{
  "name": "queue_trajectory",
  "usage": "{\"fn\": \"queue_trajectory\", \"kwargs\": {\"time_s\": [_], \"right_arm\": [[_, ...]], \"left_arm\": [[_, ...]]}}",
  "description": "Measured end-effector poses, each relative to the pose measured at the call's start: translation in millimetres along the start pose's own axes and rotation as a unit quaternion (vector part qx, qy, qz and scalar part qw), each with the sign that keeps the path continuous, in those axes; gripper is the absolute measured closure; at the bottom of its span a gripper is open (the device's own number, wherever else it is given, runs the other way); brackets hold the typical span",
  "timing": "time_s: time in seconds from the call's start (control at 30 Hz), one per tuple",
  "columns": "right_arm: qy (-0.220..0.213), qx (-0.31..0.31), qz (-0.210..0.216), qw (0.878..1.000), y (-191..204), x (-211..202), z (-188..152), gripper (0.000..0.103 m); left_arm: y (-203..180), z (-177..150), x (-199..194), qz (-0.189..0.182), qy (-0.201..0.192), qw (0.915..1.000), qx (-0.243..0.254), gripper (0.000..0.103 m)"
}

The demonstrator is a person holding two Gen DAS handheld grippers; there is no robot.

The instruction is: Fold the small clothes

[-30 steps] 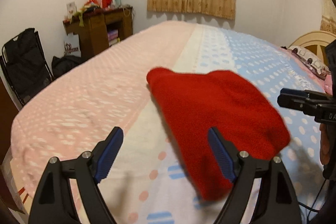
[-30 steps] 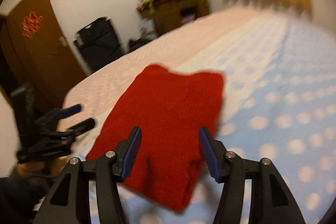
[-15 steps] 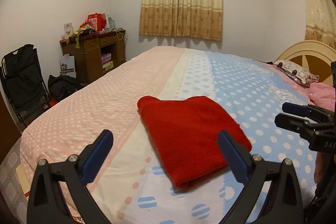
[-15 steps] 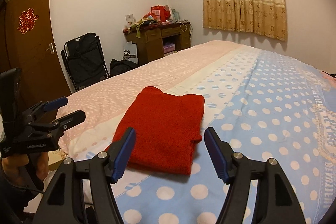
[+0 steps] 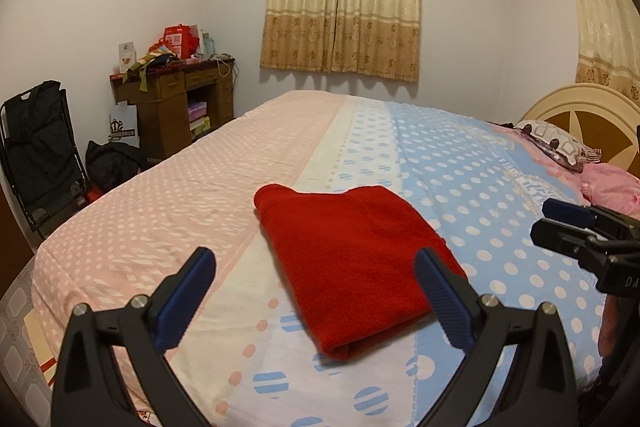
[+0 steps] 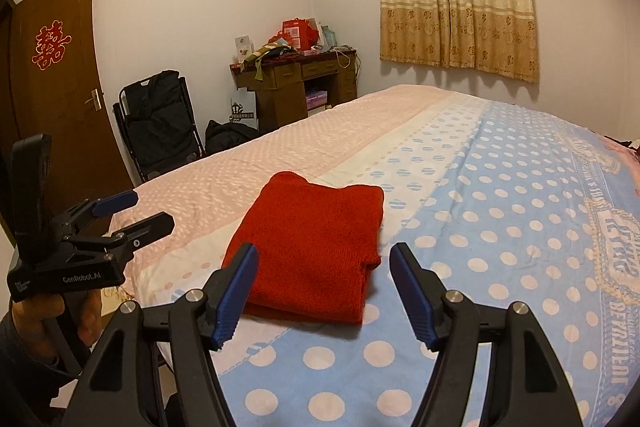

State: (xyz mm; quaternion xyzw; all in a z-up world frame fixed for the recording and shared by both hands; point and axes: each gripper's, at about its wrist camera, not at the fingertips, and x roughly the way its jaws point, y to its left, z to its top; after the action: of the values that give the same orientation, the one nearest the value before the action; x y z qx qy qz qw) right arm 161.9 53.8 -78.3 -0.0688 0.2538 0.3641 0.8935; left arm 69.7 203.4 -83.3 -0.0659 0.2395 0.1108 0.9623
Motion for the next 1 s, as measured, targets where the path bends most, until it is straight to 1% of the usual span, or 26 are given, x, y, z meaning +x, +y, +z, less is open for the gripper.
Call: {"fn": "queue_trajectory", "kwargs": {"time_s": [1.0], "right_arm": [[0.002, 0.013, 0.004, 1.0, 6.8, -2.7, -5.8, 0.033]], "left_arm": [[-5.3, -1.4, -0.5, -0.002, 0.001, 1.0, 0.002, 0.001]]}}
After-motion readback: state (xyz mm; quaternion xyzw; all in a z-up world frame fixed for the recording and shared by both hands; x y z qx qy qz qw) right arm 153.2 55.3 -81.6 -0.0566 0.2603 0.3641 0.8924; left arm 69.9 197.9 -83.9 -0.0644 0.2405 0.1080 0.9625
